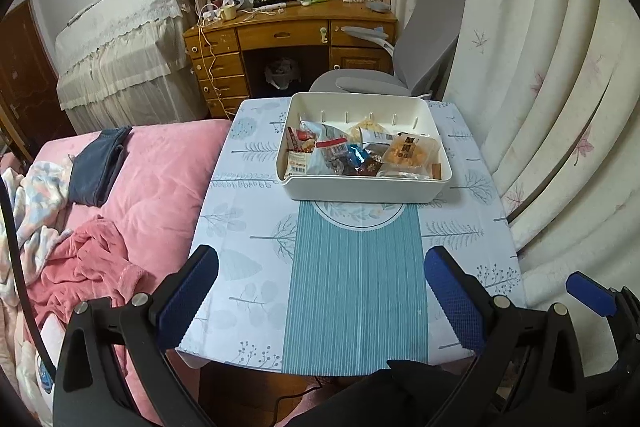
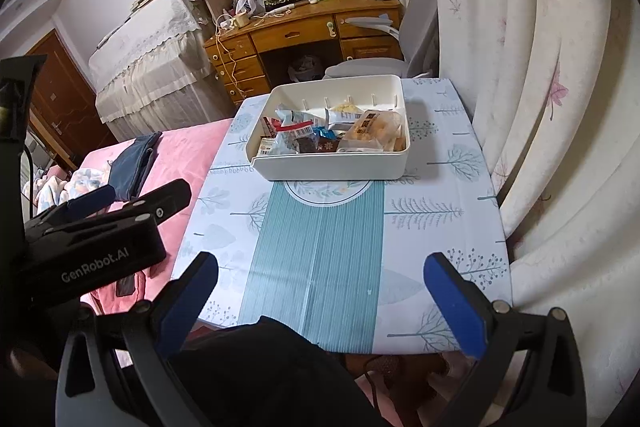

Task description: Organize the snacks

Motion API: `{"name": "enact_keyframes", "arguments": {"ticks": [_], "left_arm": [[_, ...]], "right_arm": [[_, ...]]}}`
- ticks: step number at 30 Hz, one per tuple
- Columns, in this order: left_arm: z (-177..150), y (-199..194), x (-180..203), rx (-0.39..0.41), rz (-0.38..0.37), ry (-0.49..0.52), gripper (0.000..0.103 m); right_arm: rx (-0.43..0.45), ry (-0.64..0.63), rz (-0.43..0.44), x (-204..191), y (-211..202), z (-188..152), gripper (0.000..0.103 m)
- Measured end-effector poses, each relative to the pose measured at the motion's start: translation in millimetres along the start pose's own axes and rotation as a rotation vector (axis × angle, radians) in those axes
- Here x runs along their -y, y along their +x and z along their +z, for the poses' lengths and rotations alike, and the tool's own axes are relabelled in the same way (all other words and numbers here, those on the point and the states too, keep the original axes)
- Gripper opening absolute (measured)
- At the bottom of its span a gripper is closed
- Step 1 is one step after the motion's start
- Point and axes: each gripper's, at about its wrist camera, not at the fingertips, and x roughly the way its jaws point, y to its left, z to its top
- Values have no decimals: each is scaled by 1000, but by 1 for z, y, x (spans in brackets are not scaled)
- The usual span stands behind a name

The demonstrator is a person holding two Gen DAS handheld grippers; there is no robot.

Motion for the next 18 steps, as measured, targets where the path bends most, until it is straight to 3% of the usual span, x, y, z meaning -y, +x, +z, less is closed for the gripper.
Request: {"name": "enact_keyframes", "arguments": {"ticks": [18], "left_arm": [[2, 3, 3, 7, -9, 1, 102]], "right_arm": [[-21, 1, 0, 0, 9, 4, 103]]}}
